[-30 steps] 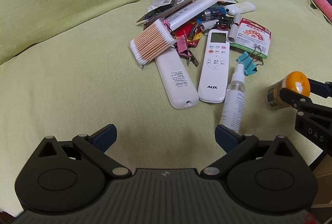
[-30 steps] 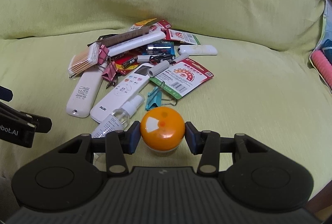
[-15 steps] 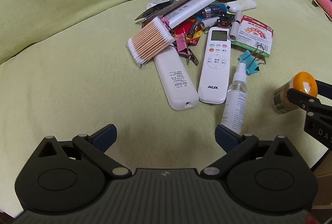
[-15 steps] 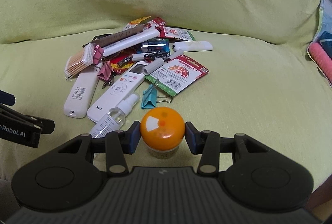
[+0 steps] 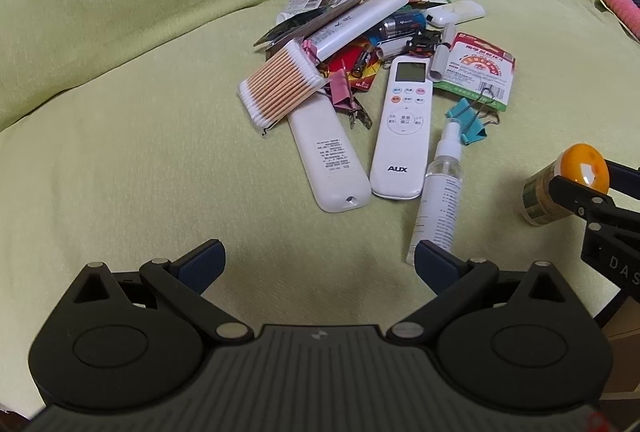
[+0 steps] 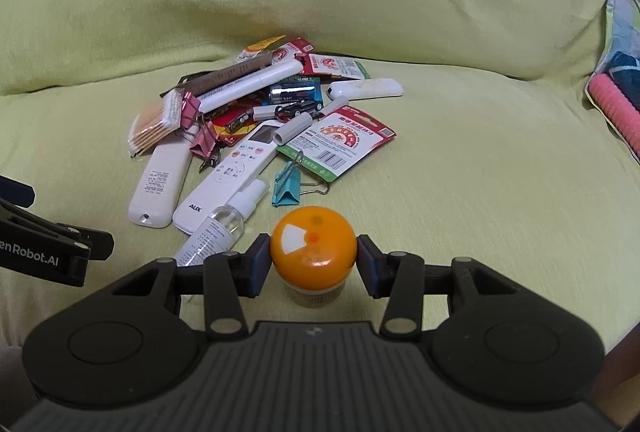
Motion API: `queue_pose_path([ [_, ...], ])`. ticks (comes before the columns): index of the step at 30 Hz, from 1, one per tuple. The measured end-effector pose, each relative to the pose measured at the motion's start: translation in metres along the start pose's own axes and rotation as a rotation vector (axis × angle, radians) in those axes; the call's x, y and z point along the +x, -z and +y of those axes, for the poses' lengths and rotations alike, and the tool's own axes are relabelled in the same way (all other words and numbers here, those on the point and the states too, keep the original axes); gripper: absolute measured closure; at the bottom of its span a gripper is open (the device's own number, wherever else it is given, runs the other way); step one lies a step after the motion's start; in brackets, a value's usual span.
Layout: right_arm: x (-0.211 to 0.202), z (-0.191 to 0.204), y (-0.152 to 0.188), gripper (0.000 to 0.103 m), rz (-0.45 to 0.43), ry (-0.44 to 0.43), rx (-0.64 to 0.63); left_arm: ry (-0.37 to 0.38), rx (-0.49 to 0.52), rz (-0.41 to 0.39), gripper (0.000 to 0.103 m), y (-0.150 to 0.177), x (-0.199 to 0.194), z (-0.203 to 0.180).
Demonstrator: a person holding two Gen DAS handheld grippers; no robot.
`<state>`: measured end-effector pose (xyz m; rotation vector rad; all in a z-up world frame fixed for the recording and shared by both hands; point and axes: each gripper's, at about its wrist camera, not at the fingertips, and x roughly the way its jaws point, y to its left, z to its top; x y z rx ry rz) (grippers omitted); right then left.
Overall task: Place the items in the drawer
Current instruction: 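Lift the orange-capped jar with the right gripper off the sofa, then carry the jar with the right gripper into the open drawer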
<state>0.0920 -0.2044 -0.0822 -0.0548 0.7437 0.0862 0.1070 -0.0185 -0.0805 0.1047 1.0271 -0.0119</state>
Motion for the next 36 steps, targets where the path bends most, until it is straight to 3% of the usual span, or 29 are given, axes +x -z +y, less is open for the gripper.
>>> queue_pose_path([
  [18, -0.072, -0.024, 0.001, 0.062, -0.117, 0.021, 0.107, 0.024, 0.063, -0.074, 0.002, 0.006, -0.049, -0.027],
  [28, -0.145, -0.058, 0.035, 0.062, -0.171, 0.136, 0.218, 0.134, 0.194, -0.128, 0.002, 0.015, -0.081, -0.087],
  [36, -0.219, -0.095, 0.084, 0.062, -0.197, 0.302, 0.335, 0.265, 0.35, -0.154, 0.002, 0.034, -0.112, -0.155],
])
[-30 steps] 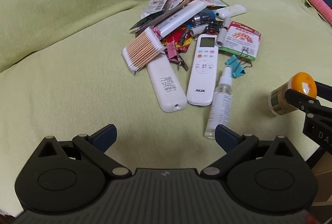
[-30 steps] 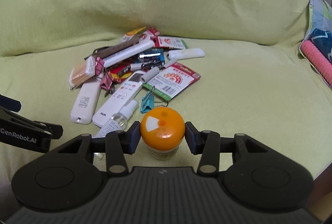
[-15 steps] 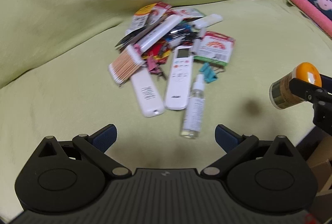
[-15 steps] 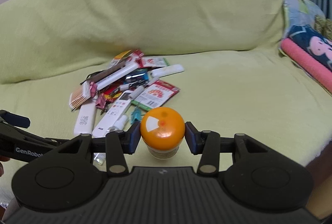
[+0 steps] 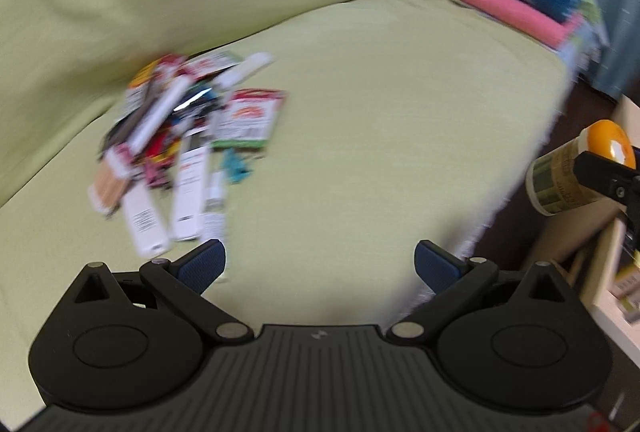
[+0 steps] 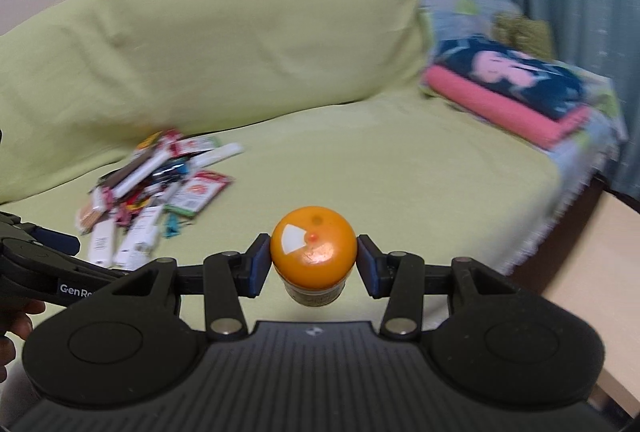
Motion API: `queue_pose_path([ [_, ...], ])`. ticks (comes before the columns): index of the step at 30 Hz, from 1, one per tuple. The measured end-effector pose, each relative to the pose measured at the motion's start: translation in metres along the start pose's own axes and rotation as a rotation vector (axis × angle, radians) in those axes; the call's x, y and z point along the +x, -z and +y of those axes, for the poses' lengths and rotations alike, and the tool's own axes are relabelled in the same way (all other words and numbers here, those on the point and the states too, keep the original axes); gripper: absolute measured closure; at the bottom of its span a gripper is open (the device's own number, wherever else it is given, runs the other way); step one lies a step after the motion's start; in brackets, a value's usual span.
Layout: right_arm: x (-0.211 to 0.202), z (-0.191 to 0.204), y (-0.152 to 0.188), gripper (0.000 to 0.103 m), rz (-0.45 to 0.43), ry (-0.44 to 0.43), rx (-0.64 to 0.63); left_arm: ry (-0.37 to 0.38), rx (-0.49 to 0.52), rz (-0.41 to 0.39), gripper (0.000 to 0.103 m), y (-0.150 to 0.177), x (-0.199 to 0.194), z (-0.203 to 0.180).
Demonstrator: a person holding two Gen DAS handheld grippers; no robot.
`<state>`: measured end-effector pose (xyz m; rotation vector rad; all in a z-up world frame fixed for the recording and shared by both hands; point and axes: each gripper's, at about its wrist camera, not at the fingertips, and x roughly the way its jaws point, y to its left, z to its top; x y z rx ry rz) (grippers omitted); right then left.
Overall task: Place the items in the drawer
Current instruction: 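Carry the jar with the right gripper into the open drawer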
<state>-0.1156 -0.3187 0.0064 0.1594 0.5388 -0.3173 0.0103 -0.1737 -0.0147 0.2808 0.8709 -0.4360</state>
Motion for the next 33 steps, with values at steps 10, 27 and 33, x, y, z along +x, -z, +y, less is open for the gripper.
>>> queue_pose_path([
  [10, -0.075, -0.09, 0.051, 0.062, 0.039, 0.244, 0.126, 0.153, 0.189, -0.012, 0.002, 0.002, -0.012, -0.093],
  [27, -0.017, -0.162, 0.11, 0.062, 0.229, 0.124, 0.054, 0.159, 0.318, 0.022, 0.002, -0.004, 0.006, -0.176],
  [33, 0.021, -0.171, 0.118, 0.062, 0.303, 0.094, 0.063, 0.145, 0.331, 0.04, 0.002, -0.007, 0.014, -0.182],
])
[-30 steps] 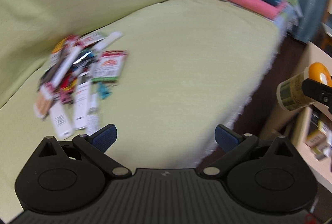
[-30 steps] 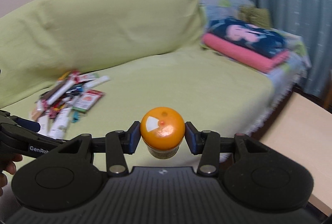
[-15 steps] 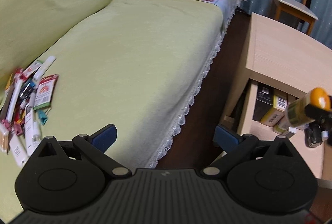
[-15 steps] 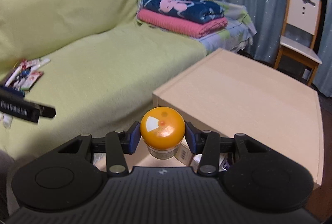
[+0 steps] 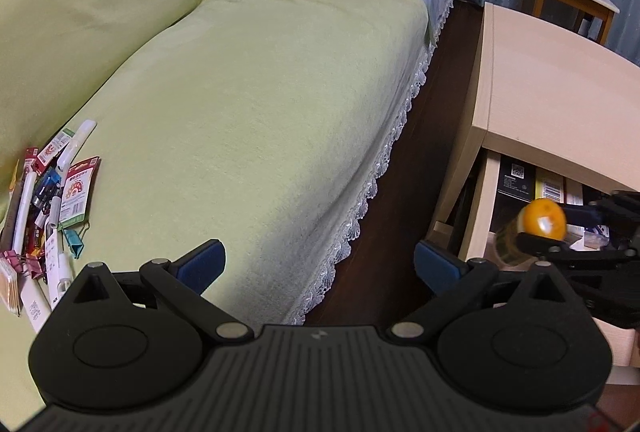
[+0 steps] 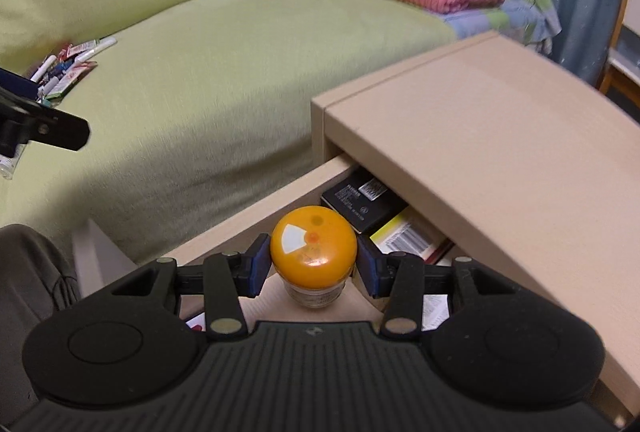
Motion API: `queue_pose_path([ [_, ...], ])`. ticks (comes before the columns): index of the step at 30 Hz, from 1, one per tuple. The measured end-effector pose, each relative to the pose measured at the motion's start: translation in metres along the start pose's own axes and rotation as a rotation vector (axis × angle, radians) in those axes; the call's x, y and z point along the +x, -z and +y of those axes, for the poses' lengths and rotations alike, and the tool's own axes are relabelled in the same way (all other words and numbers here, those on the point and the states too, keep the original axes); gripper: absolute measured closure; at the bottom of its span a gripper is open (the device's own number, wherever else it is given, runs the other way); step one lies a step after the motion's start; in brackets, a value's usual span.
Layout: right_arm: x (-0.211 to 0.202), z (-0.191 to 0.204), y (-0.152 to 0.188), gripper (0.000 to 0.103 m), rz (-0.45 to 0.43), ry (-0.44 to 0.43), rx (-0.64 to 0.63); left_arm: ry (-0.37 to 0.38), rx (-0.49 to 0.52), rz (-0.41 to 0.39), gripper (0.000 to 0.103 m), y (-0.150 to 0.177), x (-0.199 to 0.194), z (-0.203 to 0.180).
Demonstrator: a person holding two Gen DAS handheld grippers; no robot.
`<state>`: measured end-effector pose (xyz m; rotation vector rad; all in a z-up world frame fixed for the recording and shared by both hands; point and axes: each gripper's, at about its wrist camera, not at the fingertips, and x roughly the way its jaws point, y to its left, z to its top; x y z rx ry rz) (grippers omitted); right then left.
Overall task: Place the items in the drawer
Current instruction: 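Carry the jar with the right gripper into the open drawer, then lower the jar onto the drawer bottom and open the right gripper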
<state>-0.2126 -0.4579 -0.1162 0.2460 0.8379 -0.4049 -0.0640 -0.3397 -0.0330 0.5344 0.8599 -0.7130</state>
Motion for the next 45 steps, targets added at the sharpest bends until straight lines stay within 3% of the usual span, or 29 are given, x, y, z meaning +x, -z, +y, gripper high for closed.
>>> queue_pose_path([
  [9, 0.024, 0.001, -0.007, 0.062, 0.058, -0.029, -0.021, 0.004, 0.011, 0.009, 0.002, -0.005, 0.007, -0.002],
  [26, 0.041, 0.002, -0.005, 0.061, 0.071, -0.053, -0.108, 0.0, 0.006, 0.01, 0.002, -0.006, 0.008, -0.001],
  [32, 0.031, 0.002, -0.003, 0.046, 0.068, -0.056, -0.122, 0.001, 0.006, 0.003, 0.002, -0.005, 0.005, -0.003],
  [34, 0.025, 0.001, -0.001, 0.046, 0.078, -0.064, -0.119, 0.001, 0.005, 0.002, 0.002, -0.005, 0.004, -0.003],
  [35, 0.022, 0.0, 0.0, 0.048, 0.083, -0.067, -0.121, 0.001, 0.005, 0.001, 0.002, -0.005, 0.004, -0.003],
  [36, 0.021, -0.001, 0.002, 0.054, 0.097, -0.071, -0.118, 0.002, 0.005, 0.0, 0.002, -0.005, 0.004, -0.003],
  [37, 0.021, -0.003, 0.004, 0.067, 0.118, -0.085, -0.118, 0.003, 0.005, 0.0, 0.002, -0.005, 0.003, -0.003],
  [40, 0.027, -0.007, 0.011, 0.085, 0.184, -0.119, -0.119, 0.007, 0.009, 0.001, 0.002, -0.004, 0.003, -0.005],
  [45, 0.036, -0.011, 0.01, 0.098, 0.222, -0.142, -0.102, 0.014, 0.021, 0.002, 0.002, -0.003, 0.003, -0.01],
])
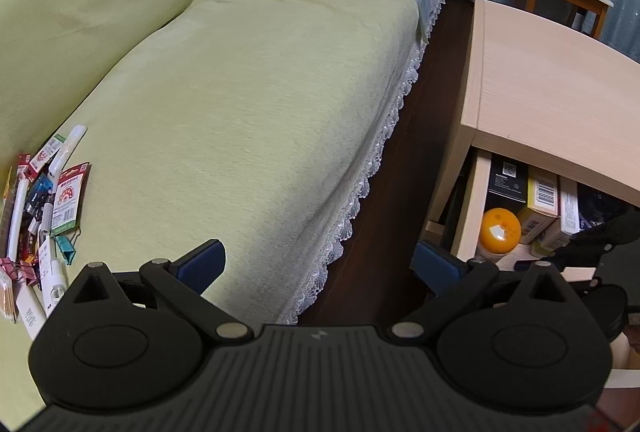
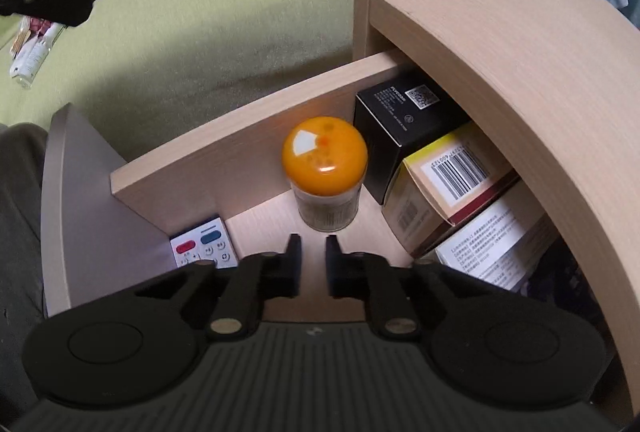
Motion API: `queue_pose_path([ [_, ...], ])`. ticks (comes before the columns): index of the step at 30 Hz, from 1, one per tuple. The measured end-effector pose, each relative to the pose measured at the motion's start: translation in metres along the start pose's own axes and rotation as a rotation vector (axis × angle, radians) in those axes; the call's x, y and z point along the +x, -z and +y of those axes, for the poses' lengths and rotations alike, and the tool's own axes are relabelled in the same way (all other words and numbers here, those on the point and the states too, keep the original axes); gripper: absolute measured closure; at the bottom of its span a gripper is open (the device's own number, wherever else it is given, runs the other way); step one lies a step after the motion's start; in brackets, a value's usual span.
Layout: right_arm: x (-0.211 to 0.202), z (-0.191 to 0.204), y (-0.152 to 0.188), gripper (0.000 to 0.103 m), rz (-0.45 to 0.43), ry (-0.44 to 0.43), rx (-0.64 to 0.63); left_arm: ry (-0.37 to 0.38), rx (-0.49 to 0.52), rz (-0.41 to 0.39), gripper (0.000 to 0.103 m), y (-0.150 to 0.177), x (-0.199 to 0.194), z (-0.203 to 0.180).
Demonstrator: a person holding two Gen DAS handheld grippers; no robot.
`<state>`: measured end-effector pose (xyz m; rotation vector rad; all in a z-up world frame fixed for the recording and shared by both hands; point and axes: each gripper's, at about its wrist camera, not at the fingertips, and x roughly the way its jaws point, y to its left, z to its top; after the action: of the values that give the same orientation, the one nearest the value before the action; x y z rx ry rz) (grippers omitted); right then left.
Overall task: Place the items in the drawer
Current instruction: 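Lower the jar onto the drawer bottom and open the right gripper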
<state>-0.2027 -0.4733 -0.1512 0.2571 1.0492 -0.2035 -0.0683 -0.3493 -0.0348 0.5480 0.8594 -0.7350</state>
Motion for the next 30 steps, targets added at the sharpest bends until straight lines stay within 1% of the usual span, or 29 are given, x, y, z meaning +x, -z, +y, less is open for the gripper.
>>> queue_pose_path([
  [1, 0.001, -0.001, -0.001, 0.1, 0.004, -0.008, 0.006, 0.0, 0.001, 0.001, 0.002, 0.0, 0.0, -0.001],
  [7, 0.011, 0.002, -0.007, 0.1, 0.008, -0.037, -0.004, -0.005, -0.007, 0.004, 0.002, 0.001, 0.001, 0.002],
  [15, 0.016, 0.001, -0.007, 0.101, -0.01, -0.008, 0.011, -0.01, -0.012, 0.011, 0.002, 0.001, 0.004, 0.005],
  [18, 0.017, 0.0, -0.008, 0.101, -0.009, -0.013, 0.018, -0.01, -0.011, 0.014, 0.002, 0.002, 0.005, 0.005],
  [26, 0.002, -0.004, -0.003, 0.1, -0.014, -0.016, 0.011, -0.006, -0.01, 0.018, 0.002, 0.003, 0.007, 0.004],
  [30, 0.003, -0.008, -0.003, 0.101, -0.017, -0.007, 0.025, -0.001, -0.003, 0.022, 0.002, 0.004, 0.007, 0.001],
])
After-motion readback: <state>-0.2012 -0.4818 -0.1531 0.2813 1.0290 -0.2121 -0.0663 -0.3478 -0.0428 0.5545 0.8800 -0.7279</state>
